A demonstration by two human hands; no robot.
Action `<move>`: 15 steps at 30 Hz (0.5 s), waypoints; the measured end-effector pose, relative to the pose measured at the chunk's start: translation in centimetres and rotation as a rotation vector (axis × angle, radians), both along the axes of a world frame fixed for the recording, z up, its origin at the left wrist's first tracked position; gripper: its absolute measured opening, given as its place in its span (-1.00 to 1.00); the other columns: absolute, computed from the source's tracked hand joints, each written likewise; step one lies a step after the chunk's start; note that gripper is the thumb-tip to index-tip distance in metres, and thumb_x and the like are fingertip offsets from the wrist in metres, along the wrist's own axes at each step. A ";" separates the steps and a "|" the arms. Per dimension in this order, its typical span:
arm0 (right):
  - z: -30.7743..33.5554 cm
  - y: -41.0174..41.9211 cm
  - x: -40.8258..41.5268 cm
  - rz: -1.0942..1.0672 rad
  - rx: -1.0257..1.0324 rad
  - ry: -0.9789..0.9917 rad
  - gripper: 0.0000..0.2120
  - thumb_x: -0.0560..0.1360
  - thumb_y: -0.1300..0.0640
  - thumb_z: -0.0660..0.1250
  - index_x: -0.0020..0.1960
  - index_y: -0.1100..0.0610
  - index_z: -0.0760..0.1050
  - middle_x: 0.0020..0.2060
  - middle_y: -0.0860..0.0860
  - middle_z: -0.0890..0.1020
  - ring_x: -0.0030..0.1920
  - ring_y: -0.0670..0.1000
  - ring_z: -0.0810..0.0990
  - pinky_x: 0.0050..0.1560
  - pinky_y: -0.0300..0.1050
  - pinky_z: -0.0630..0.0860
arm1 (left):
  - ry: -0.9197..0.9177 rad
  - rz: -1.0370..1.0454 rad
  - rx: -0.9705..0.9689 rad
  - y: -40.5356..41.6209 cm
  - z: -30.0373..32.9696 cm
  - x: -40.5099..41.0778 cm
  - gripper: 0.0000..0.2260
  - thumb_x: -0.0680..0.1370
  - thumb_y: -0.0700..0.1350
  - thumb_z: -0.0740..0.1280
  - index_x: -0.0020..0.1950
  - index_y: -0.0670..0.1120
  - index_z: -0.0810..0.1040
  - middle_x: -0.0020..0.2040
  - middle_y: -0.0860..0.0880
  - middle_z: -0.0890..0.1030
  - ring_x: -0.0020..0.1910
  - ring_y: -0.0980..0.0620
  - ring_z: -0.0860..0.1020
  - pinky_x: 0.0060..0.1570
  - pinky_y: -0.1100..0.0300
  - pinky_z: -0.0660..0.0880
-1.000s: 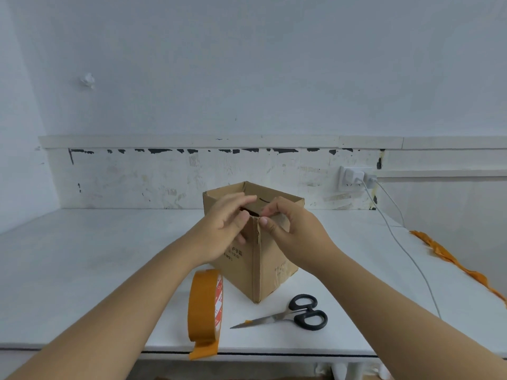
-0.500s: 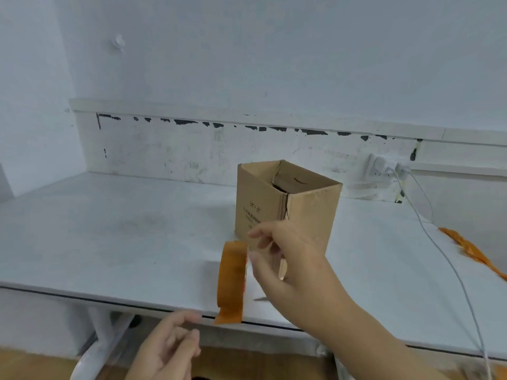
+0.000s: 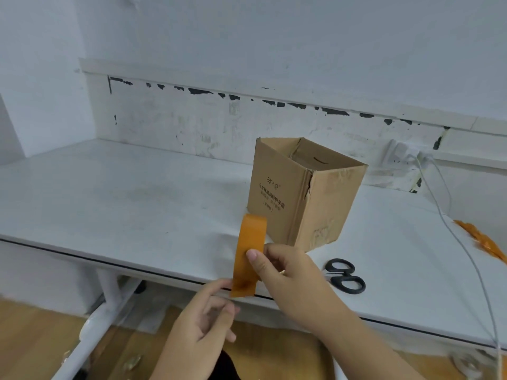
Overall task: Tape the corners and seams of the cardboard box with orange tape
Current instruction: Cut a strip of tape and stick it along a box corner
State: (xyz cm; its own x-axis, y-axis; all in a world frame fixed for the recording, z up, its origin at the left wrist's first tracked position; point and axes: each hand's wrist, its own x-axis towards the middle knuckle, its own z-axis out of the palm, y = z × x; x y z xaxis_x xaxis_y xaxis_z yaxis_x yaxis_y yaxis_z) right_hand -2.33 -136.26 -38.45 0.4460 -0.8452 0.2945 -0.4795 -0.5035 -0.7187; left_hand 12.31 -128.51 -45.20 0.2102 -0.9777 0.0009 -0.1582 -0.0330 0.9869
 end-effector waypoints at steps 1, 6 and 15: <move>0.0 -0.1 0.0 0.000 0.001 0.004 -0.56 0.50 -0.32 0.12 -0.36 -0.01 0.38 -0.50 -0.14 0.42 -0.45 -0.18 0.40 -0.40 -0.33 0.32 | -0.006 -0.002 -0.006 0.0 -0.2 0.1 -0.78 0.53 -0.04 0.31 0.11 0.25 0.48 -0.07 0.09 0.67 -0.26 0.02 0.65 -0.25 0.28 0.50; -0.2 -0.3 0.0 -0.005 0.066 0.020 -0.56 0.50 -0.32 0.13 -0.31 0.01 0.41 -0.50 -0.15 0.43 -0.45 -0.19 0.43 -0.34 -0.22 0.38 | 0.129 0.043 0.068 -0.9 -0.5 -0.4 -0.88 0.52 0.00 0.31 0.02 0.07 0.59 -0.11 0.09 0.69 -0.29 0.02 0.65 -0.33 0.19 0.56; -0.4 -0.1 -0.3 -0.005 0.086 0.046 -0.51 0.39 -0.44 0.01 -0.23 -0.05 0.43 -0.32 -0.09 0.58 -0.25 -0.10 0.58 -0.19 -0.11 0.55 | 0.522 0.290 0.213 -2.6 -1.5 -2.2 -0.77 0.40 -0.11 0.47 -0.04 -0.20 0.55 -0.35 -0.10 0.66 -0.47 -0.03 0.63 -0.51 0.16 0.49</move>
State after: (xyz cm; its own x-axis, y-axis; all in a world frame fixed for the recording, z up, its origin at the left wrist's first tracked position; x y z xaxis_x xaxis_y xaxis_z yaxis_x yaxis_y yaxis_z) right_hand -2.60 -136.38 -38.87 0.4527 -0.8690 0.1999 -0.5153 -0.4379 -0.7367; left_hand 10.13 -131.07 -46.69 0.3867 -0.8484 -0.3614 0.3867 -0.2066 0.8988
